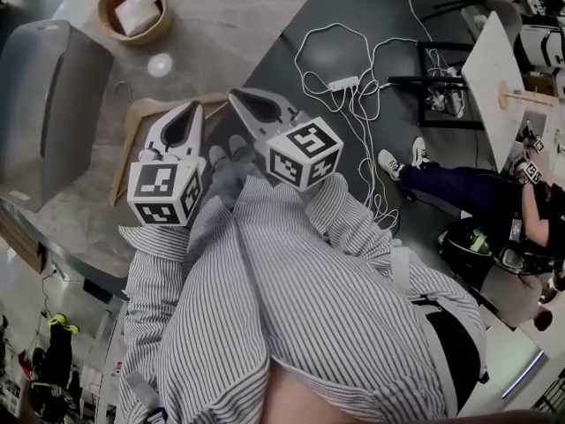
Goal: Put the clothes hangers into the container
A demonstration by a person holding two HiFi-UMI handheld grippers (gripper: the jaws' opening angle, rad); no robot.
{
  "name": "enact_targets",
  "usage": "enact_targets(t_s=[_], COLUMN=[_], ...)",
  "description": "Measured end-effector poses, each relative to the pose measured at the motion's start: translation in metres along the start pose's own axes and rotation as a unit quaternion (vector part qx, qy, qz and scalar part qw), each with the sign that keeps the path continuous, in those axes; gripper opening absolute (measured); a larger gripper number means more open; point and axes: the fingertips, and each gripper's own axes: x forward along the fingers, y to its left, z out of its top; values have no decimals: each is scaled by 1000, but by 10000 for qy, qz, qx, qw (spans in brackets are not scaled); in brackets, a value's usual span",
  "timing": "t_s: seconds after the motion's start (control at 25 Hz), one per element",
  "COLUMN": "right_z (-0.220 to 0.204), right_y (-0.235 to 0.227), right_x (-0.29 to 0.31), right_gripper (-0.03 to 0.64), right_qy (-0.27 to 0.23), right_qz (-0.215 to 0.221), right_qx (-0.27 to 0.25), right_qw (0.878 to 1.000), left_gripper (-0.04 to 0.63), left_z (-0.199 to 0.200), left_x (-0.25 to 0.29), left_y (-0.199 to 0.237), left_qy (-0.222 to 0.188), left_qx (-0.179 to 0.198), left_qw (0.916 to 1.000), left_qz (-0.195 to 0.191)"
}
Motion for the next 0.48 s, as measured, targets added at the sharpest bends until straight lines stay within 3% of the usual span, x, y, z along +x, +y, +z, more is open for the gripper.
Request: enact_targets(t_s=[0.48], right_z=[-22], right_y=[-27], right_x=[16], right_gripper=[15], right_qy=[358], right_qz=[-72], right_qx=[380], right_qw=[9986], left_gripper=[11], left_z=[-19], left_x=[37], left_y=[29], left_qy=[808], left_qx=[645], left_qw=[9946], left_qz=[85])
